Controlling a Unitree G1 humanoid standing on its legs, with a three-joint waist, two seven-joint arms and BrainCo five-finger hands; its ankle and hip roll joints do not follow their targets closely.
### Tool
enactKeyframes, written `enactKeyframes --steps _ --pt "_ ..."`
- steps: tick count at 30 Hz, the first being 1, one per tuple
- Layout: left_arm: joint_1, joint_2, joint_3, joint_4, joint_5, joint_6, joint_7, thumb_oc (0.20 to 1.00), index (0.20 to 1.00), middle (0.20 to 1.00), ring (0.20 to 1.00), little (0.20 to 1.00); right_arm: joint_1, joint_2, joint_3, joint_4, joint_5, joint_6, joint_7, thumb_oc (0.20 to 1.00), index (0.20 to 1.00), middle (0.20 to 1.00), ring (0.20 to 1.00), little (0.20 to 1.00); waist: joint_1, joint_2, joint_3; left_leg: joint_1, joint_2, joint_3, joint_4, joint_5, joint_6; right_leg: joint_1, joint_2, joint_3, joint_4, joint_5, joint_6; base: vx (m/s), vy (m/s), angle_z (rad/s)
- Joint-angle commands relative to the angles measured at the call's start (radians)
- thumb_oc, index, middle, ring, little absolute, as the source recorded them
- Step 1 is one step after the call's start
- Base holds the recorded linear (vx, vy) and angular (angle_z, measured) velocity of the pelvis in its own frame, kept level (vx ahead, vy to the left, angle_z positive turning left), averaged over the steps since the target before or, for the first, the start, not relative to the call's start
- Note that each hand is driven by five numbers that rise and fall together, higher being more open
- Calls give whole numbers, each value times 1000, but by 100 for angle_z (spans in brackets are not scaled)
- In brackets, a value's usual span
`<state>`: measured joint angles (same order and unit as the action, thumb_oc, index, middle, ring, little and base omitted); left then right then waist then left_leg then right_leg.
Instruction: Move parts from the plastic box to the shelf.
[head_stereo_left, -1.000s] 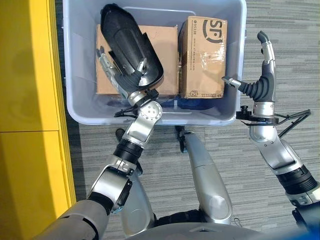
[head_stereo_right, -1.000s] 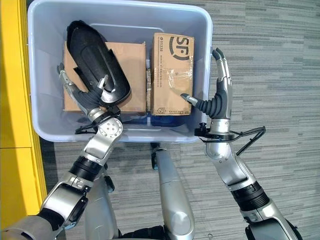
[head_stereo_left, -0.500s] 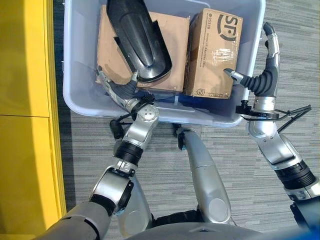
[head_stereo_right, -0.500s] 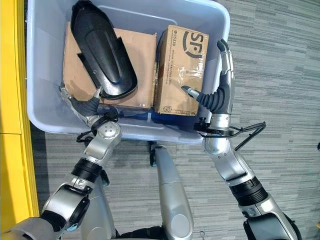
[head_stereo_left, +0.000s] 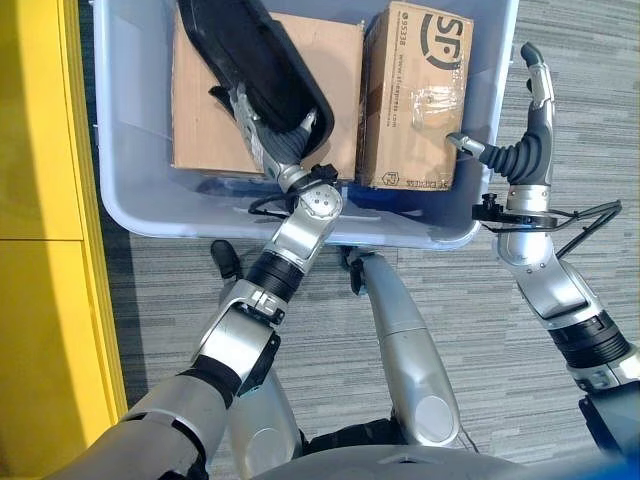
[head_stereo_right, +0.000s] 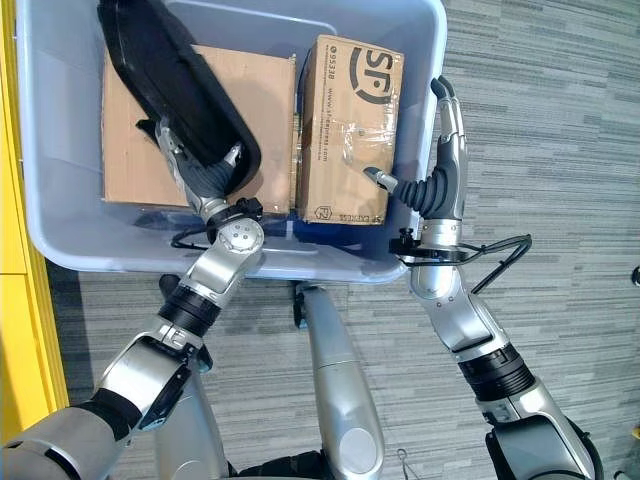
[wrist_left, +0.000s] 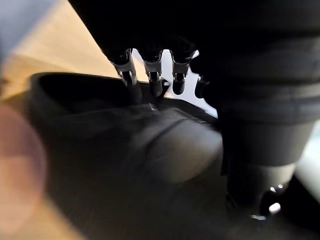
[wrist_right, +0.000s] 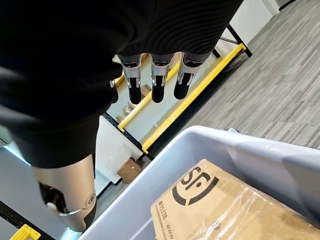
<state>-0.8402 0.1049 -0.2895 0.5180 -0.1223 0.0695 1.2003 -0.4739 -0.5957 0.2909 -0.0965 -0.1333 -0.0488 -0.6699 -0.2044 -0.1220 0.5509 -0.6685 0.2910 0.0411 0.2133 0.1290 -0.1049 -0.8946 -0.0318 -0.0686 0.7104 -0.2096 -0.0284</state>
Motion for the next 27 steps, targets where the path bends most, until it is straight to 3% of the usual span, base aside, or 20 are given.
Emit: enactKeyframes --steps 1,3,4,7,8,9,11,15,21,27 --pt "3 64 24 49 -20 -1 33 1000 1000 1000 1000 1000 -12 40 -11 -27 32 -13 -12 1000 1000 1000 1000 1000 -8 -100 -31 -76 -42 13 110 -77 -13 74 52 -11 -72 35 35 56 -35 2" --pt "-31 79 22 80 -55 49 5 1000 1000 1000 1000 1000 -20 31 -13 -27 40 -8 -5 1000 1000 1000 1000 1000 -9 -101 -31 -95 -40 27 108 -52 -8 51 52 -16 -71 54 28 -29 -20 6" --pt "-29 88 19 96 -39 54 18 1000 1000 1000 1000 1000 -16 27 -11 -28 41 -6 -2 1000 1000 1000 1000 1000 -13 -97 -31 -78 -43 18 112 -74 -16 68 51 -11 -65 34 34 6 -1 5" --pt "-25 103 27 104 -53 17 88 1000 1000 1000 1000 1000 -11 26 -8 -29 35 -1 0 1000 1000 1000 1000 1000 -12 -92 -31 -76 -44 17 113 -75 -15 69 50 -11 -58 27 31 6 5 1" --pt "-24 106 34 101 -66 -12 106 1000 1000 1000 1000 1000 -13 26 -7 -27 32 -3 -2 1000 1000 1000 1000 1000 -8 -89 -31 -93 -40 26 107 -52 -9 50 50 -17 -61 44 24 -45 12 1" --pt "-2 101 51 93 -34 -47 118 1000 1000 1000 1000 1000 -14 28 1 -16 25 -1 -10 1000 1000 1000 1000 1000 -1 -82 -31 -90 -39 23 103 -50 -8 53 49 -17 -65 43 22 -47 8 0" --pt "23 110 52 66 12 -49 130 1000 1000 1000 1000 1000 -8 31 9 -10 30 -3 -27 1000 1000 1000 1000 1000 7 -78 -31 -85 -41 20 101 -50 -8 61 47 -19 -68 41 19 0 0 0" --pt "13 190 2 -26 295 -26 32 1000 1000 1000 1000 1000 2 23 6 -13 68 -9 -24 1000 1000 1000 1000 1000 13 -76 -31 -75 -37 25 94 -54 -8 72 46 -16 -75 38 14 8 36 1" --pt "-36 301 -68 -106 457 -23 -97 1000 1000 1000 1000 1000 13 19 6 -4 74 -19 2 1000 1000 1000 1000 1000 8 -51 -31 -61 -40 31 95 -62 -6 80 40 -5 -73 35 13 12 106 1" --pt "-46 361 -103 -197 587 -100 -75 1000 1000 1000 1000 1000 23 10 6 -5 69 -30 6 1000 1000 1000 1000 1000 10 -39 -31 -56 -44 33 98 -72 -5 88 34 1 -75 30 15 9 73 3"
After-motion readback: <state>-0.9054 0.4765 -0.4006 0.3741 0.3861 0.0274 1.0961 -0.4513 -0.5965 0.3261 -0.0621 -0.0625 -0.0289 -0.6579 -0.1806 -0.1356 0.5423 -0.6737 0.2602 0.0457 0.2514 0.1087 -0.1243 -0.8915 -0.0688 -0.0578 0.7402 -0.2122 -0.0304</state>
